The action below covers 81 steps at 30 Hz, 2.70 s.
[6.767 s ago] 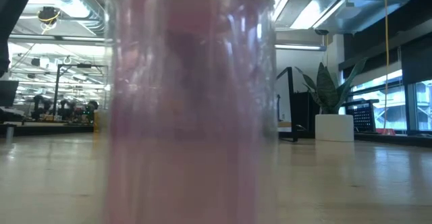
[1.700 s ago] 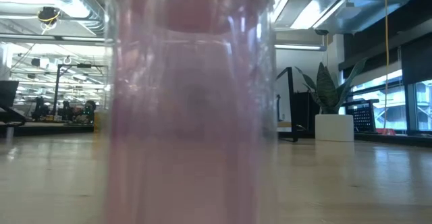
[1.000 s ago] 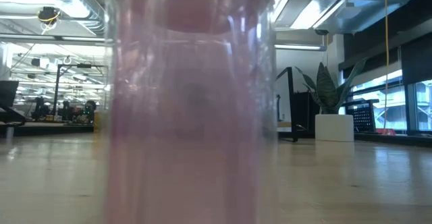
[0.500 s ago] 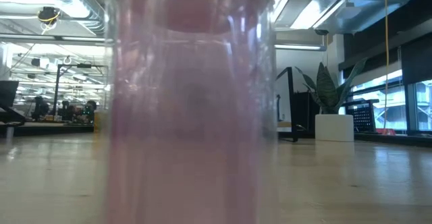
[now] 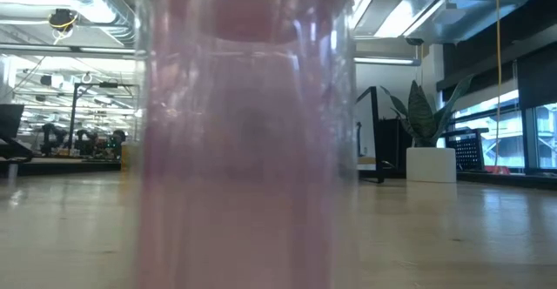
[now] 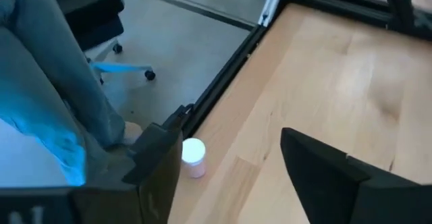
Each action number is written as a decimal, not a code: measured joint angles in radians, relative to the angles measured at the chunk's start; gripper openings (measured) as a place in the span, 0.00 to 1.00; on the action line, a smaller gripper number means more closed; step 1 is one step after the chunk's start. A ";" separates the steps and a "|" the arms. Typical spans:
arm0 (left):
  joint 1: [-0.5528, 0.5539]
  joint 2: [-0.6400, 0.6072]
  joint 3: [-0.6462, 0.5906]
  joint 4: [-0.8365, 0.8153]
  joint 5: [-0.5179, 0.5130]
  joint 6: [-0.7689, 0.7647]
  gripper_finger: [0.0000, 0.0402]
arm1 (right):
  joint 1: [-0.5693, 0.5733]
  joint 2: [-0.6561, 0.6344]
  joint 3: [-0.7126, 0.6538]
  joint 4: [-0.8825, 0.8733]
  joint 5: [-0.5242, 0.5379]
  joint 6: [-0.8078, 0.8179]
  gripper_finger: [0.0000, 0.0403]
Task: Pick and place medicine bottles onto shelf by color
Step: Put the pink pill bottle on the shelf aligned with the other pink pill bottles
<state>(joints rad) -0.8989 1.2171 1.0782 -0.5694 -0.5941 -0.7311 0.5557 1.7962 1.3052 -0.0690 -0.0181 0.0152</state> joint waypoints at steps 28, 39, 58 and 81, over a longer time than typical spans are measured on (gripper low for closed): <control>0.000 0.000 0.000 -0.030 0.001 0.034 0.38 | 0.012 0.214 0.000 0.236 -0.074 -0.182 0.65; 0.000 0.000 0.000 -0.050 0.000 0.034 0.38 | 0.012 0.275 0.000 0.249 -0.107 -0.263 0.65; 0.000 0.000 0.000 -0.051 0.000 0.027 0.38 | 0.012 0.366 0.000 0.386 -0.113 -0.287 0.64; 0.000 0.000 0.000 -0.051 0.000 0.027 0.38 | 0.012 0.366 0.000 0.388 -0.111 -0.271 0.30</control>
<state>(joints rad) -0.8989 1.2171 1.0782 -0.6209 -0.5941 -0.7040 0.5682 2.1624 1.3052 0.3188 -0.1296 -0.2560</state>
